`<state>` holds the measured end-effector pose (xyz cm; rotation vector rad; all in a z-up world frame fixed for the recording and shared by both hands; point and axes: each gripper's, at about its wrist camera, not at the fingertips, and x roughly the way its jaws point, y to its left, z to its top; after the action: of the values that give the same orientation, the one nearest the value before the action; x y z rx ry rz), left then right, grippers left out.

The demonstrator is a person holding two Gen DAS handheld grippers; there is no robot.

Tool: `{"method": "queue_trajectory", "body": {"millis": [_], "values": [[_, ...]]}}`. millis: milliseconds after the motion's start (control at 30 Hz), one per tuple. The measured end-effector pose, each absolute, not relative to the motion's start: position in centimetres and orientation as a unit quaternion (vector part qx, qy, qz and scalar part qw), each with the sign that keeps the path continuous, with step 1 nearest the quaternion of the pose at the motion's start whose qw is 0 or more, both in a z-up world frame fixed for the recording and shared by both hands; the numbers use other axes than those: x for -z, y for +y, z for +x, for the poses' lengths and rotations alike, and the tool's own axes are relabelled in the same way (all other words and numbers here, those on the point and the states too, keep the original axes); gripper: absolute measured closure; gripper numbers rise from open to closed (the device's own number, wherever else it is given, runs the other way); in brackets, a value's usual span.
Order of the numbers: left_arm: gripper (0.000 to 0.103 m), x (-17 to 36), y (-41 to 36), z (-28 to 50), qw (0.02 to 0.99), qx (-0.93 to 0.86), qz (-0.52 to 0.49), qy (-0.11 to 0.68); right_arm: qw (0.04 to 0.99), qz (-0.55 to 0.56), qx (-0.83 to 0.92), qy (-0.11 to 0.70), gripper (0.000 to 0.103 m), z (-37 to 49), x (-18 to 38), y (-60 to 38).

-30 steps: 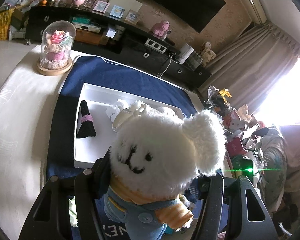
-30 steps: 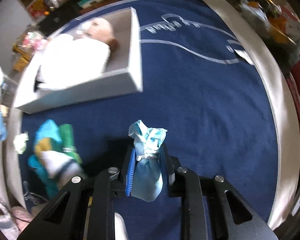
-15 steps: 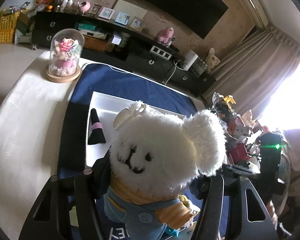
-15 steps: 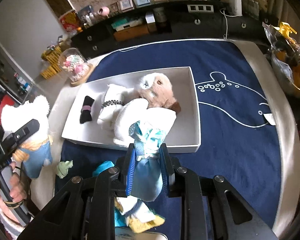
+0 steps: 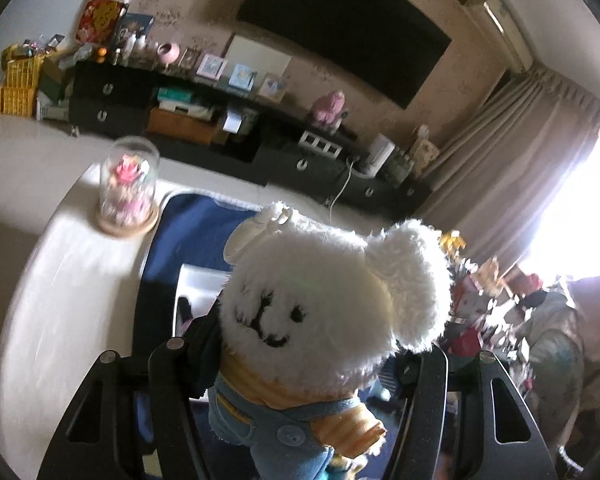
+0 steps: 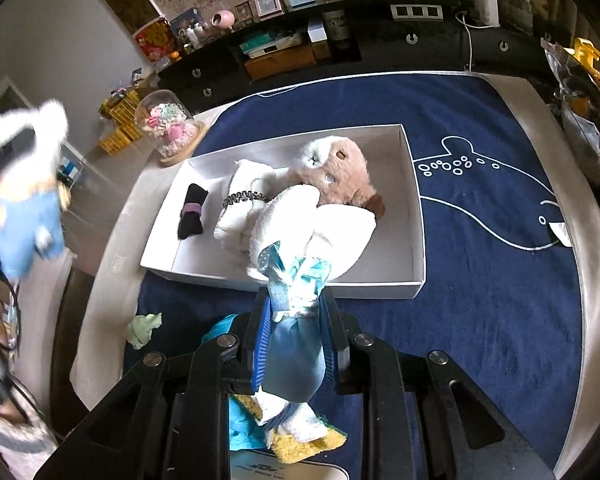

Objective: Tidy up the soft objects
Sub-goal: 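Lower the white bear into the tray and open the left gripper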

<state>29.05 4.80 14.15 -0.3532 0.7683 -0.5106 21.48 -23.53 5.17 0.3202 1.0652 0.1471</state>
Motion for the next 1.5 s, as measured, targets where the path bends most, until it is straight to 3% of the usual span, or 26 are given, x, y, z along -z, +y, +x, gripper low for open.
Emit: {"method": "queue_trajectory", "body": {"millis": [900,1500], "values": [[0.04,-4.4,2.0,35.4,0.888,0.183,-0.109,0.407,0.838,0.153,-0.06,0.52,0.0,21.5,-3.9,-22.8],[0.032,-4.5,2.8,35.4,0.906,0.149,-0.104,0.383,0.837,0.154,-0.062,0.522,0.0,21.4,-3.8,-22.8]]}}
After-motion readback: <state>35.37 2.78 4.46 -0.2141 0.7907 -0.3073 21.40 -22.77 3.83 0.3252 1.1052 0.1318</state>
